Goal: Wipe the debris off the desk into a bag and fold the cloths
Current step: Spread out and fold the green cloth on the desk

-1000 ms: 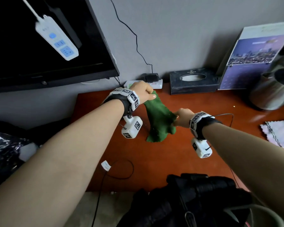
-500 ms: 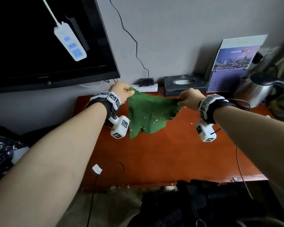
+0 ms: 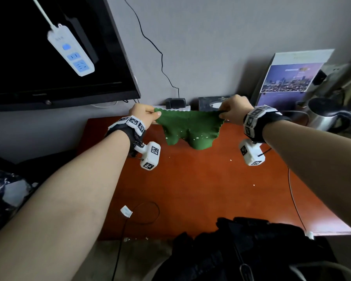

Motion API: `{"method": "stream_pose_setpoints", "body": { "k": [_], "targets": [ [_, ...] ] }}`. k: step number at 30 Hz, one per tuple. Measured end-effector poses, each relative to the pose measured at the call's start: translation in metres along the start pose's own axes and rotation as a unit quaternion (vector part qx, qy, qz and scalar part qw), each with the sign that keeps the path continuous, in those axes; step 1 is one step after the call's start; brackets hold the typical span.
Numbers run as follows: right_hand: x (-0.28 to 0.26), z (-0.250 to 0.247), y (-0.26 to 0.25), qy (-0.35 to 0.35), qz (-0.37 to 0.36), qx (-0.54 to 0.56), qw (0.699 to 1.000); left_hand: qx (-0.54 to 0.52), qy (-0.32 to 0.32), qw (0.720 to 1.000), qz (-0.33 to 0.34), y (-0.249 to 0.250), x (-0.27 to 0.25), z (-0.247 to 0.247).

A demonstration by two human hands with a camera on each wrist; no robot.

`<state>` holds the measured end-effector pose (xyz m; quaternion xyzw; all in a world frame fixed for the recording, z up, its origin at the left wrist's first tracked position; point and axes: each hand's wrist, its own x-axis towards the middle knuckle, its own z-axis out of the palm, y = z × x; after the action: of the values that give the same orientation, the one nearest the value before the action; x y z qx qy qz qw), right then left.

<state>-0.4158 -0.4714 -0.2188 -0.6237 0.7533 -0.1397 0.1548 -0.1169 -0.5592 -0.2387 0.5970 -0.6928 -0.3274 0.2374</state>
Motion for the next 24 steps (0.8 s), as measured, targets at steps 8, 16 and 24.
{"method": "stream_pose_setpoints", "body": {
  "k": [8,16,24],
  "targets": [
    [-0.009,0.034,0.025,-0.042,0.034,0.012,0.998,0.011,-0.072,0.997,-0.022,-0.022,-0.022,0.032],
    [-0.053,0.099,0.045,-0.215,0.075,-0.036,0.973,0.064,-0.165,0.981,-0.076,-0.083,-0.082,0.072],
    [-0.109,0.134,0.051,-0.316,0.115,-0.025,0.941,0.076,-0.246,0.958,-0.129,-0.123,-0.135,0.094]
  ]
}}
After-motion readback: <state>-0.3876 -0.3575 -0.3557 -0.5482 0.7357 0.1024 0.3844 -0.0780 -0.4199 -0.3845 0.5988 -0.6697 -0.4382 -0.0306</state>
